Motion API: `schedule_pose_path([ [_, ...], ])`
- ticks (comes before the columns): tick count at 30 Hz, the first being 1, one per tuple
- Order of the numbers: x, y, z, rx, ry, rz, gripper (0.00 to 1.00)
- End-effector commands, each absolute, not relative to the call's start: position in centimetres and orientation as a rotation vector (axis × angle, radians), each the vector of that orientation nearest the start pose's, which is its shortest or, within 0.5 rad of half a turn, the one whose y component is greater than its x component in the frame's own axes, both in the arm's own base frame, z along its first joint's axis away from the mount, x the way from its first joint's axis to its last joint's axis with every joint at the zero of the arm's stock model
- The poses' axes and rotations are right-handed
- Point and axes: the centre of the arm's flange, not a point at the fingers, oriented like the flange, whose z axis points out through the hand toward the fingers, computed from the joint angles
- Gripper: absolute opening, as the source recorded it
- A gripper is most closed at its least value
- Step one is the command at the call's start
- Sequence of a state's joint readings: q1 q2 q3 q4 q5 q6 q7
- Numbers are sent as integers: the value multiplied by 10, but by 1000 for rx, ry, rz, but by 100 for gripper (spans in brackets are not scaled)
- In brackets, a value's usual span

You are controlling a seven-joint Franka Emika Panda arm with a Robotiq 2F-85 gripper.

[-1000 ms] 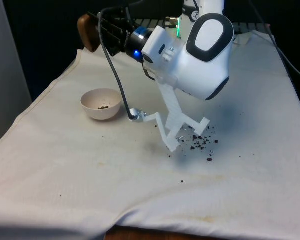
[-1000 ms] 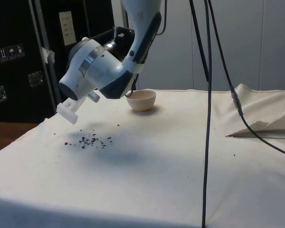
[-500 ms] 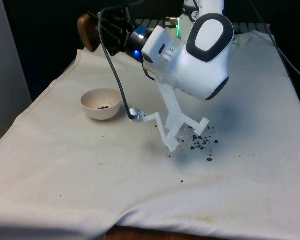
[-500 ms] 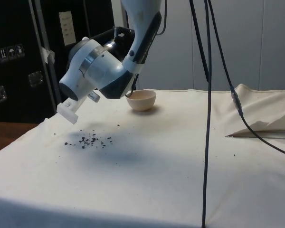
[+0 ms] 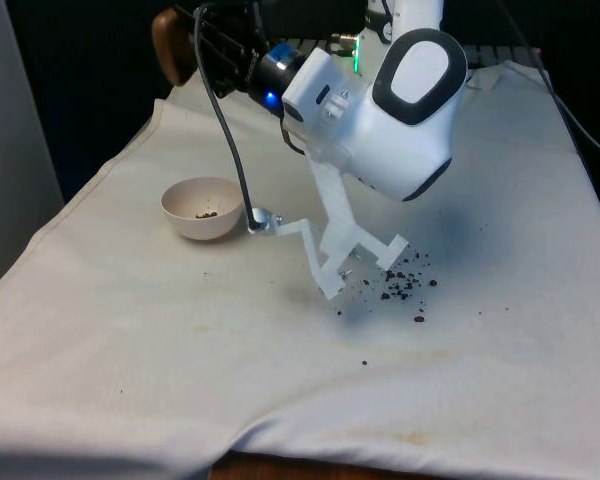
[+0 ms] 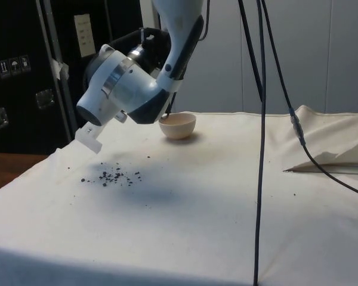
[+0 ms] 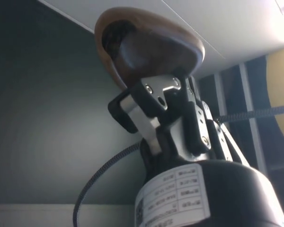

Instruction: Pour the coffee beans from the cup into the bowl.

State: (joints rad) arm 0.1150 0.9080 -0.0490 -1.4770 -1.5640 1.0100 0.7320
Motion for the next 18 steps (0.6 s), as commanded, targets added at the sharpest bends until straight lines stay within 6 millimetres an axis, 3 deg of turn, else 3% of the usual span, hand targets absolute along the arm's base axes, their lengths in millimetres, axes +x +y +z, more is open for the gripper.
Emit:
schedule_pose_path([
  [1, 644, -87, 234, 1120, -185, -287, 0],
  [18, 645, -84, 239, 1044, -149, -311, 0],
])
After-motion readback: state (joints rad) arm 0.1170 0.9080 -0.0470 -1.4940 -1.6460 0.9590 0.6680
